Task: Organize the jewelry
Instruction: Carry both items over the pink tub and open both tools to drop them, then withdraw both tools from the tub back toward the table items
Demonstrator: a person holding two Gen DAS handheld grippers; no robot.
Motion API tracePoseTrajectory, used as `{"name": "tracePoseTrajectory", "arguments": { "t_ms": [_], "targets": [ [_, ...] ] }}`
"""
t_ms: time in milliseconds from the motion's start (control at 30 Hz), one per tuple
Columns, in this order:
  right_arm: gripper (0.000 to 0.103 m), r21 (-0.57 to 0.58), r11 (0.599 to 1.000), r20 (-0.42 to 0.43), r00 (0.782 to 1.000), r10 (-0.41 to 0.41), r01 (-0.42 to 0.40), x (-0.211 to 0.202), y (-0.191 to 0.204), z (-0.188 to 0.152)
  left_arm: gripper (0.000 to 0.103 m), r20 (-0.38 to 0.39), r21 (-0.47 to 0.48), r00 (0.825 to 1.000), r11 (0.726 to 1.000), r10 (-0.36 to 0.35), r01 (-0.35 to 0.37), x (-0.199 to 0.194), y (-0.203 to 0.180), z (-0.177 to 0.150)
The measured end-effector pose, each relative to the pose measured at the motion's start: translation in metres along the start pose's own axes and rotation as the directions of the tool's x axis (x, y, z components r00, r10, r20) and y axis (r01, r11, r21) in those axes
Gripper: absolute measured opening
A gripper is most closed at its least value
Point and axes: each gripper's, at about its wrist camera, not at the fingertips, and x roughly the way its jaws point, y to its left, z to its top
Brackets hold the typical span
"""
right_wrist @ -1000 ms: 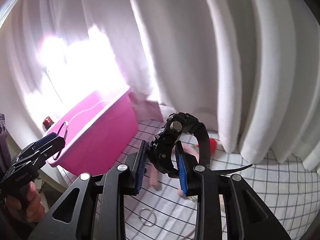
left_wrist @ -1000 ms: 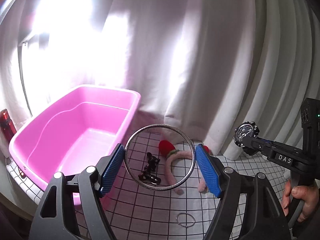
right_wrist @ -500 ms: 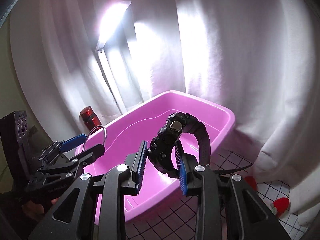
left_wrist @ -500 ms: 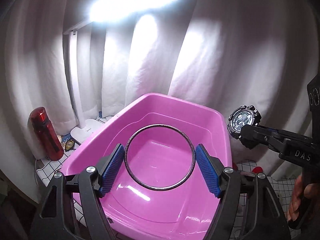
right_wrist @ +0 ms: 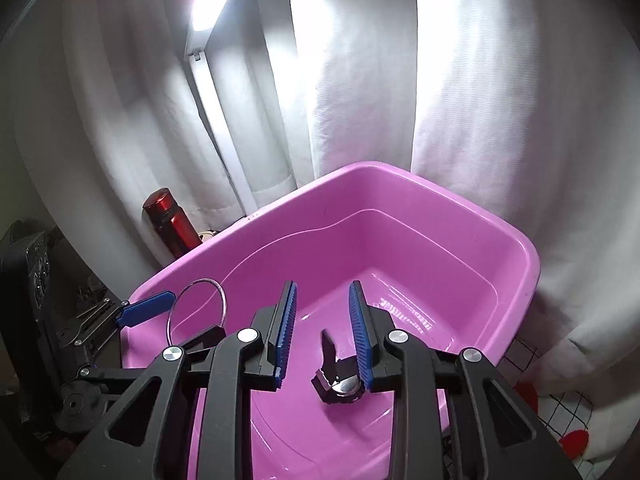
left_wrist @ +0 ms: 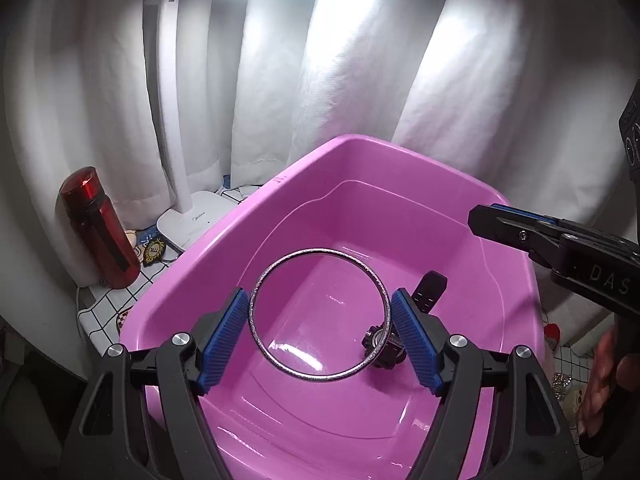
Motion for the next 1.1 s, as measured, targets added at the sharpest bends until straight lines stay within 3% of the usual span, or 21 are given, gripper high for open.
{"name": "tracePoseTrajectory", "arguments": {
  "t_ms": [67, 100, 167, 333, 667, 967, 1100],
  "targets": [
    [0.029, 0.009, 1.000, 0.004, 1.000, -0.009, 0.009, -0.001, -0.002, 0.002, 0.073, -0.016, -0.007, 1.000, 1.000, 0.005, -0.005, 0.002, 0.001, 0.000],
    [0.047, 0.015, 1.000, 0.001, 1.000, -0.013, 0.013, -0.002, -0.004, 0.003, 0.080, -0.024, -0.010, 1.000, 1.000, 0.012, -0.012, 0.003, 0.002, 0.000],
    [0.065, 0.022, 0.999, 0.017, 0.999, -0.028, 0.027, -0.006, -0.007, 0.001, 0.095, -0.017, -0.019, 0.999, 0.999, 0.034, -0.034, 0.001, 0.003, 0.000],
    [0.066, 0.047, 0.998, 0.015, 0.999, -0.039, 0.038, -0.006, -0.013, -0.004, 0.095, -0.023, -0.006, 0.997, 0.998, 0.070, -0.070, 0.000, 0.001, 0.001],
    [0.076, 0.105, 0.993, 0.007, 0.999, -0.051, 0.050, -0.023, -0.028, -0.018, 0.097, -0.082, -0.024, 0.991, 0.994, 0.102, -0.104, 0.000, -0.001, -0.001],
    [0.077, 0.163, 0.984, 0.005, 0.997, -0.077, 0.075, -0.050, -0.030, -0.047, 0.097, -0.050, 0.000, 0.992, 0.993, 0.117, -0.117, -0.018, -0.012, -0.008],
    [0.077, 0.189, 0.973, 0.005, 0.991, -0.135, 0.132, -0.067, -0.036, -0.066, 0.097, -0.050, 0.003, 0.993, 0.994, 0.110, -0.110, -0.026, -0.019, -0.014]
  ]
}}
